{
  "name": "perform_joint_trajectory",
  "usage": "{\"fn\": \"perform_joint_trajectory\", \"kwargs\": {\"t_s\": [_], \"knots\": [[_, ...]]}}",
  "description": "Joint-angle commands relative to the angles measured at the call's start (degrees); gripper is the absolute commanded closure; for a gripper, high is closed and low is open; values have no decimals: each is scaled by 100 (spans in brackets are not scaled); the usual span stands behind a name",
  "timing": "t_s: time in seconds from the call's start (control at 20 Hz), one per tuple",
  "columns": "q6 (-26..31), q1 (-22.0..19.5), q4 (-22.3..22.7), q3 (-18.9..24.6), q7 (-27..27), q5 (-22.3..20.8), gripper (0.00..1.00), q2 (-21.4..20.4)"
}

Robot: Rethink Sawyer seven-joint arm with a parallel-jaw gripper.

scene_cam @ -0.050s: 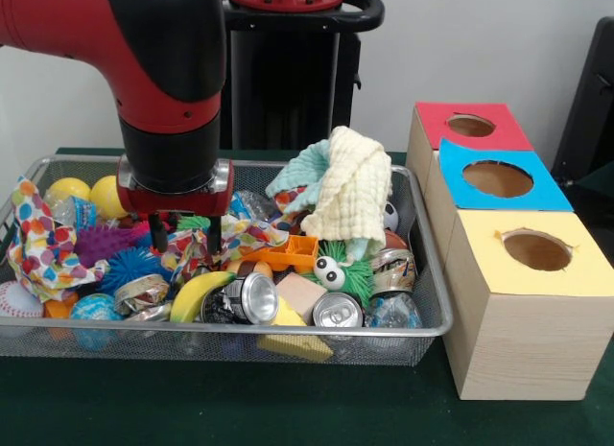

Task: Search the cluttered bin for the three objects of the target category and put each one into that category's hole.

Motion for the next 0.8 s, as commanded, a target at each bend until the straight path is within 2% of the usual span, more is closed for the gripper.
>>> {"fn": "perform_joint_trajectory", "kwargs": {"t_s": [0.05, 0.5, 0.8], "knots": [[53, 42, 615, -67, 1079, 185, 0, 260], [-583, 38, 1325, -184, 1227, 229, 0, 54], [-776, 36, 1440, -194, 1185, 311, 0, 123]]}}
